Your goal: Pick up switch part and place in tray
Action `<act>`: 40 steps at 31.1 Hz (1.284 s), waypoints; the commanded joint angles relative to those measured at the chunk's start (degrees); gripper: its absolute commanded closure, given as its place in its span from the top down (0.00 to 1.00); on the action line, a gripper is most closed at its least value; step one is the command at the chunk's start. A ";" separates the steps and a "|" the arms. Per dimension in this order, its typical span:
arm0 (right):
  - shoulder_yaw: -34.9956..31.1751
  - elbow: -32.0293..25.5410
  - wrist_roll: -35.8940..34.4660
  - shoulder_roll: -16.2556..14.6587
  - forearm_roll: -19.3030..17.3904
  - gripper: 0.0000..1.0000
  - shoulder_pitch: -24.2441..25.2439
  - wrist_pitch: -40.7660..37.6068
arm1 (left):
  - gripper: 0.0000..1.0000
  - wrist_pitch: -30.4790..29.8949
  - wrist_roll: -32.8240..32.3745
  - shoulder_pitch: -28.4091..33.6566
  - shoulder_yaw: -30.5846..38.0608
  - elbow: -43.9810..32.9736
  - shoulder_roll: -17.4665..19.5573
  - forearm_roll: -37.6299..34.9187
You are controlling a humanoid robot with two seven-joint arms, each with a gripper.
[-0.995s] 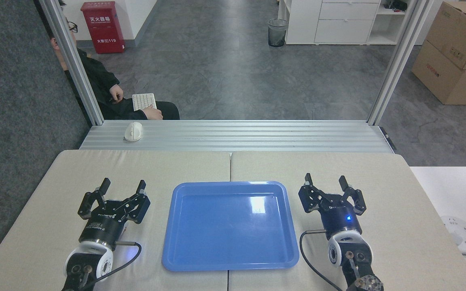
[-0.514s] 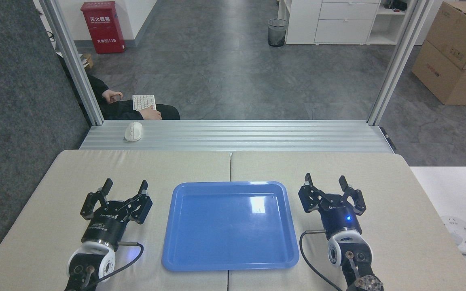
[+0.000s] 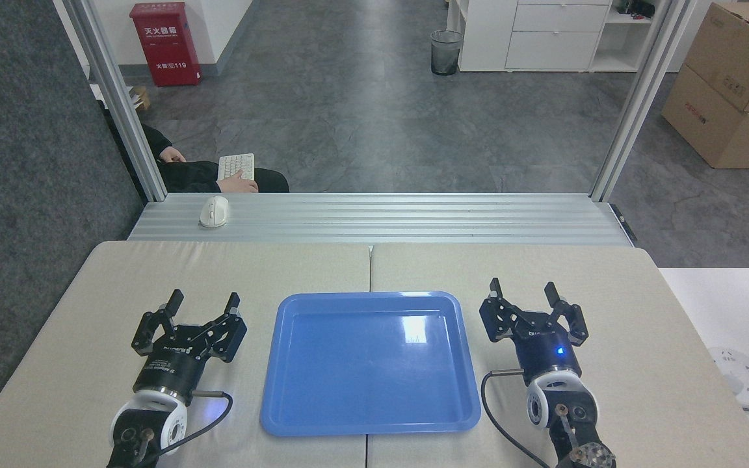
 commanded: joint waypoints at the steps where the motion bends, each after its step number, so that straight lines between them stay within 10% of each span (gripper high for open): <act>1: -0.18 0.03 -0.06 0.11 -0.05 1.00 0.00 0.03 | 1.00 0.14 0.03 0.10 -0.06 0.49 -0.14 -0.23; 40: -0.26 0.03 -0.15 0.20 -0.05 1.00 0.00 0.12 | 1.00 1.28 3.10 0.10 0.55 5.40 0.56 0.04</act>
